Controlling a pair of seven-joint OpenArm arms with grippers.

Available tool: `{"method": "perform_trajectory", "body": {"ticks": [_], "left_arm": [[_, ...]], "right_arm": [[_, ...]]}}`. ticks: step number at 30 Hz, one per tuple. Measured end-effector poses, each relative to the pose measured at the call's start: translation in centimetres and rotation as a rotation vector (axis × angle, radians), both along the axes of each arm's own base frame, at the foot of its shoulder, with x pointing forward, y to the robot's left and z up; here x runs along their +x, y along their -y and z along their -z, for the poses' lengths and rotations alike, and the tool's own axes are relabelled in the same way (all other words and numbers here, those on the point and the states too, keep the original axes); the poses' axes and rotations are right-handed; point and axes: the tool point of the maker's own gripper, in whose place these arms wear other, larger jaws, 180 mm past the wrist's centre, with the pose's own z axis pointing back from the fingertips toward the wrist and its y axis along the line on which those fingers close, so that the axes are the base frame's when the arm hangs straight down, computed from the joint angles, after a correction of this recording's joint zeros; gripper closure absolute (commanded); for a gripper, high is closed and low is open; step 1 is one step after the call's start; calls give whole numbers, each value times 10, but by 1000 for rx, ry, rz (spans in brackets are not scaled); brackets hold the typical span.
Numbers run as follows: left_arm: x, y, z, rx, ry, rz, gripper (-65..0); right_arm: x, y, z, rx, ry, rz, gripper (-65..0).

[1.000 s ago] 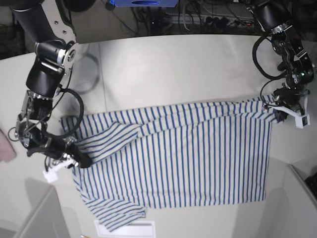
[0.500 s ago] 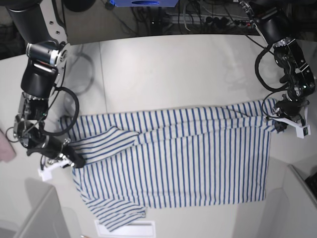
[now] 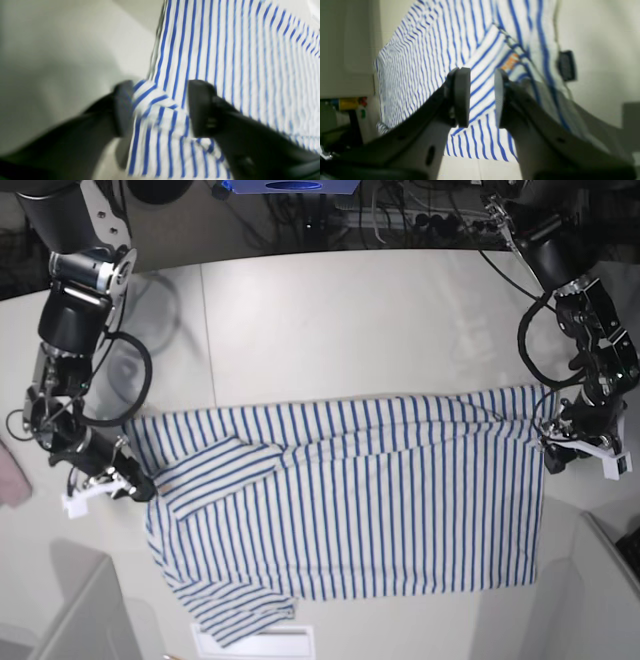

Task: Fold the T-shirt properly
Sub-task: 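Regrasp the folded edge with both grippers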

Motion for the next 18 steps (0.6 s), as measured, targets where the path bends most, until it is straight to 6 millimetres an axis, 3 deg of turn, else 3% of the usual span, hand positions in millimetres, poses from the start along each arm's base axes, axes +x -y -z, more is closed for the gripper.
{"method": "perform_trajectory", "body": {"ticks": [3,6,9,11,14,18], "left_arm": [[4,1,-4,-6,18,0,-471],[-8,-6,-6,-7,23,-33,-472],[-37,-21,-17,1,69,-100,-472],[-63,-33,-12,-23,70,-155,-472],[-100,-43,0,-101,66,-220,-472],[-128,-44,7,-164,73,-236,-472]], "right_arm": [[-17,22,6,52,-34,157,-90],[-36,38,4,62,-26,261,-98],[-50,42,-8,60,32,298,-99],[-62,43,-7,69,17,342,-114],[-85,37,7,88,-53,402,-213],[-105,20,14,125,-95,444,-272]]}}
